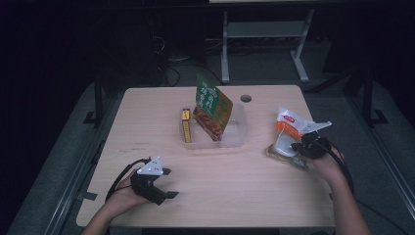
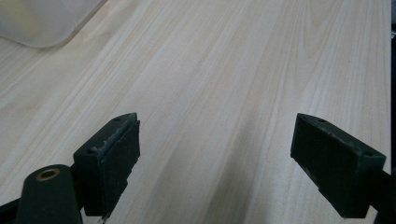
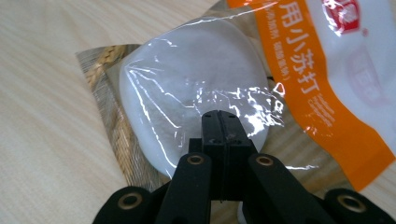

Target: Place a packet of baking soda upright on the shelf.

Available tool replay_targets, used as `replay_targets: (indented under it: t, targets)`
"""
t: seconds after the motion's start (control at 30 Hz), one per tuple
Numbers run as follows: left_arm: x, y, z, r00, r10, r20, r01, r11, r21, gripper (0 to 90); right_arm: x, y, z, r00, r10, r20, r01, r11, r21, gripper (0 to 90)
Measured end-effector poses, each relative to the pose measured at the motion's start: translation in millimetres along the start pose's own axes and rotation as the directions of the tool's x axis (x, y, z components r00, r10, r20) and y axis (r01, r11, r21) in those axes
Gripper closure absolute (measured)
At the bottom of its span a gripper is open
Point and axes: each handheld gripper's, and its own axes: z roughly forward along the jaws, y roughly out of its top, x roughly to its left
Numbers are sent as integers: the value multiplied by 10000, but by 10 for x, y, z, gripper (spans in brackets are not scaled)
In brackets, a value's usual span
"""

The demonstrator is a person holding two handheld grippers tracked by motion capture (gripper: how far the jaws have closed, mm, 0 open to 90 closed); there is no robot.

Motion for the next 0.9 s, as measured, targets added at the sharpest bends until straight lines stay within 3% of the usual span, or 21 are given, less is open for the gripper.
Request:
replay_targets:
  t: [0.13,0.4,0.43,0.5,0.63,0.9]
  targets:
    - [1,-1,4,10000,-19,25,19,10000,28,153,30,9,-8,9991,-111,-401,115,9999,105,900]
    - [-3,-1,8,10000,13,80,-14,10000,89,153,195,87,0,9887,-1073,-1049,1121,9929,407,900]
    - [-3,-1,8,10000,13,80,-14,10000,89,153,195,87,0,9887,-1073,-1049,1121,9929,407,900]
    - [-2,-2,4,10000,-35,94,35,10000,38,153,259,121,11,9862,-1503,-698,1533,9874,399,900]
    - [2,-3,6,9999,-44,92,44,10000,45,153,238,173,72,9874,-1562,-255,1570,9870,339,900]
    - [1,-1,9,10000,-2,80,2,10000,100,153,247,151,83,9836,-1640,-750,1663,9858,253,900]
